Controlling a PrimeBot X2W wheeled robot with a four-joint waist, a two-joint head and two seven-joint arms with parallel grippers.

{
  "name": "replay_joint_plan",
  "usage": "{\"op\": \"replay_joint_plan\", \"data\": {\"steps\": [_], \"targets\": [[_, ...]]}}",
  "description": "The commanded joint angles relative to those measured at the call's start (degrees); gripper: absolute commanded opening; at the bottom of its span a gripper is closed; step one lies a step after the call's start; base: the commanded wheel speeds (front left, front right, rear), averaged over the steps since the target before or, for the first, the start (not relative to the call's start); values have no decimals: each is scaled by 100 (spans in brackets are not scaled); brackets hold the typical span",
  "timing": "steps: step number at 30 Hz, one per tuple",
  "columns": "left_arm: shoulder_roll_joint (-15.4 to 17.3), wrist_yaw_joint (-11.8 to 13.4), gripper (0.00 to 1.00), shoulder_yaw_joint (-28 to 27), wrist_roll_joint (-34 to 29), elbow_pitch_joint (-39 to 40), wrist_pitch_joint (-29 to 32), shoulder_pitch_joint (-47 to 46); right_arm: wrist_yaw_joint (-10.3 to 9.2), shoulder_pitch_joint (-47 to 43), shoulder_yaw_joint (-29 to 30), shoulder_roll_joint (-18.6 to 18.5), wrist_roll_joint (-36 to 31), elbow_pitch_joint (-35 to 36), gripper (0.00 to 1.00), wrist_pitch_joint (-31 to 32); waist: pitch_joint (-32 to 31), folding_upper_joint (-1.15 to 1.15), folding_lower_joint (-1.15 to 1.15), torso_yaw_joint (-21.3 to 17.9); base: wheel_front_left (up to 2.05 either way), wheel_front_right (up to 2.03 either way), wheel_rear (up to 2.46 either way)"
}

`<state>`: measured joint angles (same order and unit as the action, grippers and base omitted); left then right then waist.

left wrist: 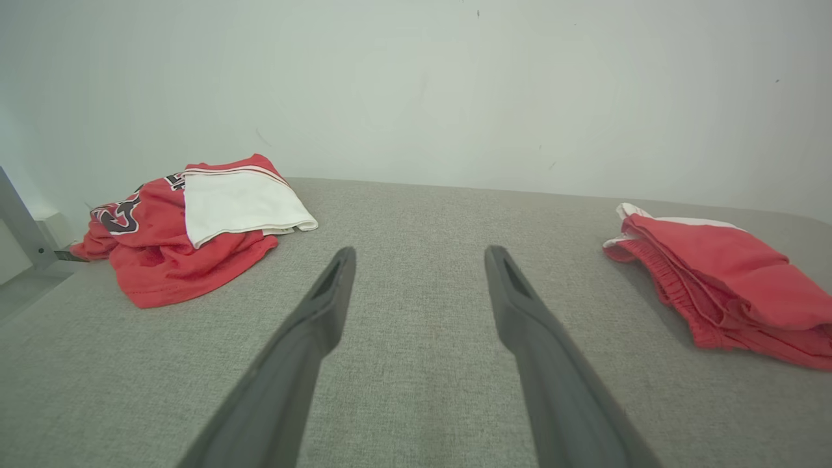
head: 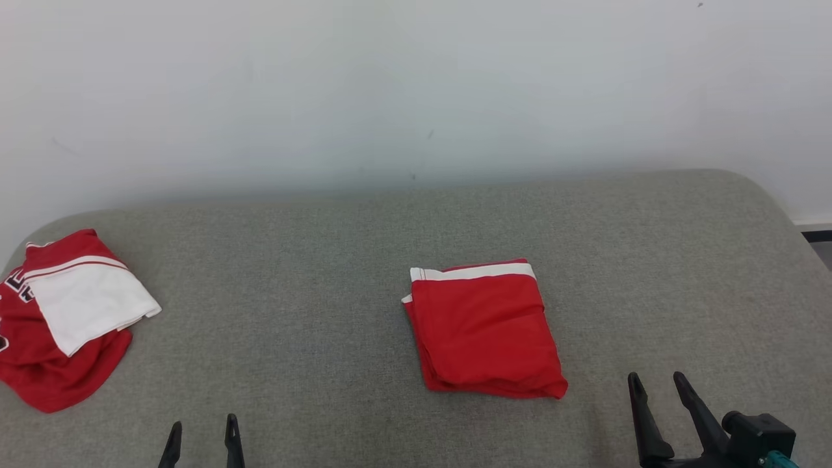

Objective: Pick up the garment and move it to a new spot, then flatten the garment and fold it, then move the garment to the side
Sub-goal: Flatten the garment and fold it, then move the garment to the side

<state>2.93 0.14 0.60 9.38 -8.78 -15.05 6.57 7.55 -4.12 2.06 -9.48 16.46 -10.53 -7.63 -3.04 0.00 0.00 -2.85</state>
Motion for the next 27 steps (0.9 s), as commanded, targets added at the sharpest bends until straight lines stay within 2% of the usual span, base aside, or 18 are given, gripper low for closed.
{"op": "replay_joint_plan", "data": {"steps": [1,8,23,27], "targets": [[-4,-5,100,-37,-32,-2,-19,68,-9,21,-57,-38,19,-40,100,-47,4,0,0,-29,0,0,0],[-5,-57,100,-106,-49,-48,-19,72,-9,122,-167,-49,-56,-183,100,-121,33,0,0,-57,0,0,0],[-7,15,100,-1,15,-61,-19,105,-10,265,-51,-1,-15,-144,100,-74,100,0,0,22,0,0,0],[-7,19,100,51,23,-51,-19,96,-9,306,58,40,98,-31,100,145,128,0,0,82,0,0,0]]}}
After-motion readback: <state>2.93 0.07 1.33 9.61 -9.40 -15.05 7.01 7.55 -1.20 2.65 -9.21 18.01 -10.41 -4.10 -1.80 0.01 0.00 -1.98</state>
